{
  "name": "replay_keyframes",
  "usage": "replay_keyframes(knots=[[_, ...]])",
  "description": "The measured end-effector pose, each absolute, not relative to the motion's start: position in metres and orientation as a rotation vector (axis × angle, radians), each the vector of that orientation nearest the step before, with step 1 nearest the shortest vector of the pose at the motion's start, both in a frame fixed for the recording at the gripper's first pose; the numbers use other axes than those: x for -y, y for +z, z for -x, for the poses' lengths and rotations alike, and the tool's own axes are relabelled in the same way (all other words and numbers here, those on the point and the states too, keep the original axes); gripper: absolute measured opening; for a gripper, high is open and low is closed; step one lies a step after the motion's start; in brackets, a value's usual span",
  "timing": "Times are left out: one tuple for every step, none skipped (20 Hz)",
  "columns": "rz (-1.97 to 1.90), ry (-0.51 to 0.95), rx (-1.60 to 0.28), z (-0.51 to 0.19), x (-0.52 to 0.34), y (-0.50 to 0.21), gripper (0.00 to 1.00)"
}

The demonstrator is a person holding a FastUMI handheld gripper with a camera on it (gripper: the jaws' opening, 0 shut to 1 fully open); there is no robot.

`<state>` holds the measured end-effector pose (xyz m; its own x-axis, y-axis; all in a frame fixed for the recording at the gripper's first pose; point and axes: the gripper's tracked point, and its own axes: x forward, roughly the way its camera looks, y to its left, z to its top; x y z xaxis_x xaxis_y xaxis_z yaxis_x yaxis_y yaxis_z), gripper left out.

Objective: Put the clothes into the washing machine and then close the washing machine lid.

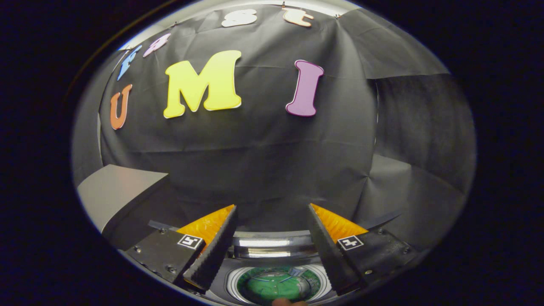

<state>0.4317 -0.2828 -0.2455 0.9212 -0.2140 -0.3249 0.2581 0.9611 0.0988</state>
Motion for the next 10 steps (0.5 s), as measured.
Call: replay_keyframes(knots=[[-0.142, -0.244, -0.321, -0.427, 0.282, -0.247, 1.00], [-0.143, -0.245, -0.326, -0.423, 0.281, -0.250, 1.00], [-0.143, -0.246, -0.331, -0.419, 0.279, -0.251, 1.00], [-0.143, -0.248, -0.337, -0.413, 0.279, -0.255, 1.00], [-0.144, -0.248, -0.344, -0.408, 0.277, -0.258, 1.00], [-0.145, -0.249, -0.353, -0.403, 0.275, -0.260, 1.00], [-0.145, -0.249, -0.364, -0.398, 0.275, -0.264, 1.00], [-0.146, -0.249, -0.376, -0.392, 0.273, -0.267, 1.00], [-0.150, -0.251, -0.388, -0.388, 0.272, -0.271, 1.00], [-0.156, -0.257, -0.410, -0.390, 0.271, -0.277, 1.00]])
